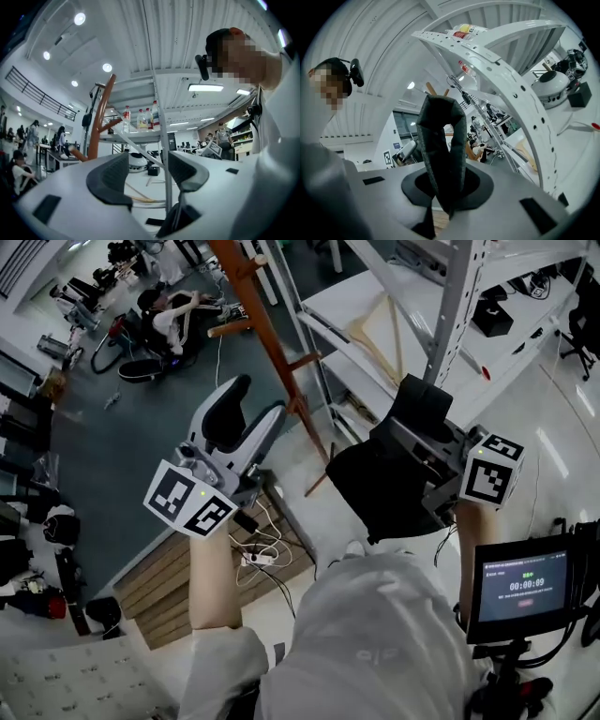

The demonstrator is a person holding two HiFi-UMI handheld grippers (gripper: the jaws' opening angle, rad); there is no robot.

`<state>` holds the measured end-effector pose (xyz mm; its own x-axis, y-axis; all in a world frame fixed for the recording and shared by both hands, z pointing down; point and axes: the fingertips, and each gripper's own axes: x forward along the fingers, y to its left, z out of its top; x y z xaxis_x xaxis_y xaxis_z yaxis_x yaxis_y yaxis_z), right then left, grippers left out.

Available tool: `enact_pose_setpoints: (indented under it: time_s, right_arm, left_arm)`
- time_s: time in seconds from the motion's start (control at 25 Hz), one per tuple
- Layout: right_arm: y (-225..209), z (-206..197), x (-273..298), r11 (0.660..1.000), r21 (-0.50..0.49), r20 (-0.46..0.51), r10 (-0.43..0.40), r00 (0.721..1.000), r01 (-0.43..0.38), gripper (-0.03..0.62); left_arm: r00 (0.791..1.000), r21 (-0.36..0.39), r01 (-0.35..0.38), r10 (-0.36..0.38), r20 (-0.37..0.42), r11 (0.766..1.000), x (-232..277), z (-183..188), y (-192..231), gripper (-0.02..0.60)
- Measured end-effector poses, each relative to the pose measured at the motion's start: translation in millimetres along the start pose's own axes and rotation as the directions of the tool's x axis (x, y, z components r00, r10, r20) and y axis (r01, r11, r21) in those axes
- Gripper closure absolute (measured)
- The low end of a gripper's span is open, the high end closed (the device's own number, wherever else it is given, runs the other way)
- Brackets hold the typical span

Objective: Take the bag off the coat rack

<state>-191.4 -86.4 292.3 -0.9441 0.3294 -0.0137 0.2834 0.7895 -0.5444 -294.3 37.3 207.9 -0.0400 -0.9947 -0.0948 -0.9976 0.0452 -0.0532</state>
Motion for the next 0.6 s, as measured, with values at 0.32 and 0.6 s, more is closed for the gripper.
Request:
enact_pose_setpoints:
  time_s: [0.32, 0.6]
  right_arm:
    - [-1.1, -17.3, -71.2, 0.992, 0.03, 0.028, -0.121, 0.992, 0.12, 0.533]
    - [-33.7, -39.9, -153.3, 0.955, 0.092, 0.085, -0.29, 0.953, 0.282, 0.533]
  left_arm:
    - [0.983, -0.271, 0.179, -0.183, 0.013, 0.946, 46.4, -83.9, -93.1, 0.328]
    - [0.941, -0.395, 0.308, -0.339, -0.009, 0.865, 96.9, -138.9, -165.4, 0.328]
